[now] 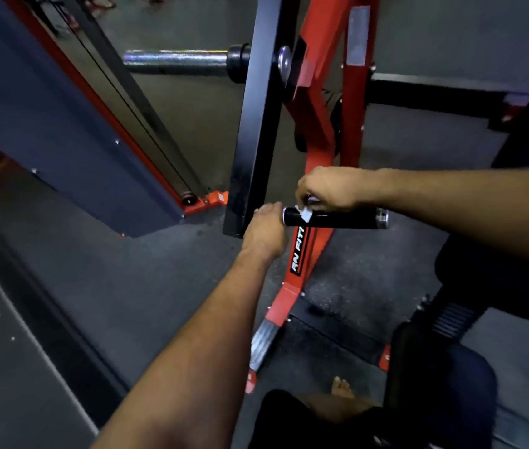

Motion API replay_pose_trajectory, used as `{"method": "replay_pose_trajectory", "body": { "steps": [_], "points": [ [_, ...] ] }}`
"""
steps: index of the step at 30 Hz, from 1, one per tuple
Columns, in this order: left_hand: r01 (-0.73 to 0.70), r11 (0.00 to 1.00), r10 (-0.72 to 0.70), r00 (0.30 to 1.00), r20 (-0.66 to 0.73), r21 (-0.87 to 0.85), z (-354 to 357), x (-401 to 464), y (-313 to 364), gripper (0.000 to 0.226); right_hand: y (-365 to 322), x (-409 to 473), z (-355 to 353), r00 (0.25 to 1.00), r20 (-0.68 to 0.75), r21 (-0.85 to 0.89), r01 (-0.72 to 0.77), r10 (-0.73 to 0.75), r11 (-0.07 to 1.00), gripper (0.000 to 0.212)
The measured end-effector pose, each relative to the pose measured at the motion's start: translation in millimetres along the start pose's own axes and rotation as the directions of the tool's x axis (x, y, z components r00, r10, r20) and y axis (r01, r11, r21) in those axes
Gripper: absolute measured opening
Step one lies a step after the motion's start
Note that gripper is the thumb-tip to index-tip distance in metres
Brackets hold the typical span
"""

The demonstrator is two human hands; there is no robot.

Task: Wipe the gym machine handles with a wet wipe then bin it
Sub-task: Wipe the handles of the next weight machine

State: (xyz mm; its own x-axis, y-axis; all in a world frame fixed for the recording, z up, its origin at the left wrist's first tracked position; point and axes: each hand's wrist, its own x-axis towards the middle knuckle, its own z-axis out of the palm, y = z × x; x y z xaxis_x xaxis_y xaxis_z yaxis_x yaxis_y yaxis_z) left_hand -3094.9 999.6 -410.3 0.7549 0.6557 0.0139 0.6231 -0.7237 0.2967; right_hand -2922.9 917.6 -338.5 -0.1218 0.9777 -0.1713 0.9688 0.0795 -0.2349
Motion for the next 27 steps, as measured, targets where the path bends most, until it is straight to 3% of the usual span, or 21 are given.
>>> {"method": "replay_pose_trajectory", "body": {
  "steps": [8, 16, 19, 23, 27],
  "points": [
    [-0.059, 0.997, 0.055, 0.996, -0.068, -0.055, 7, -2, -5, 0.033, 5, 4, 6, 0.998, -0.055, 0.059, 0.031, -0.027, 0.998, 0.007],
    [-0.078, 0.995, 0.072, 0.993, -0.093, -0.066, 9, -5, -5, 0.035, 13, 15, 1, 0.999, 0.017, 0.105, 0.032, -0.034, 0.994, 0.017],
    [-0.077, 0.996, 0.073, 0.994, -0.086, -0.046, 9, -5, -5, 0.034, 7, 25, 5, 1.0, -0.014, 0.139, 0.013, -0.011, 0.99, 0.017],
    [-0.058, 0.998, 0.059, 0.998, -0.033, 0.027, 14, -1, -12, 0.048, -2, 39, 18, 0.995, -0.07, 0.212, -0.058, 0.075, 0.976, 0.015],
    [-0.074, 0.997, 0.075, 0.996, -0.049, 0.02, 14, -3, -10, 0.045, 4, 22, 14, 0.993, -0.053, 0.24, -0.087, 0.103, 0.967, 0.016]
  ]
}}
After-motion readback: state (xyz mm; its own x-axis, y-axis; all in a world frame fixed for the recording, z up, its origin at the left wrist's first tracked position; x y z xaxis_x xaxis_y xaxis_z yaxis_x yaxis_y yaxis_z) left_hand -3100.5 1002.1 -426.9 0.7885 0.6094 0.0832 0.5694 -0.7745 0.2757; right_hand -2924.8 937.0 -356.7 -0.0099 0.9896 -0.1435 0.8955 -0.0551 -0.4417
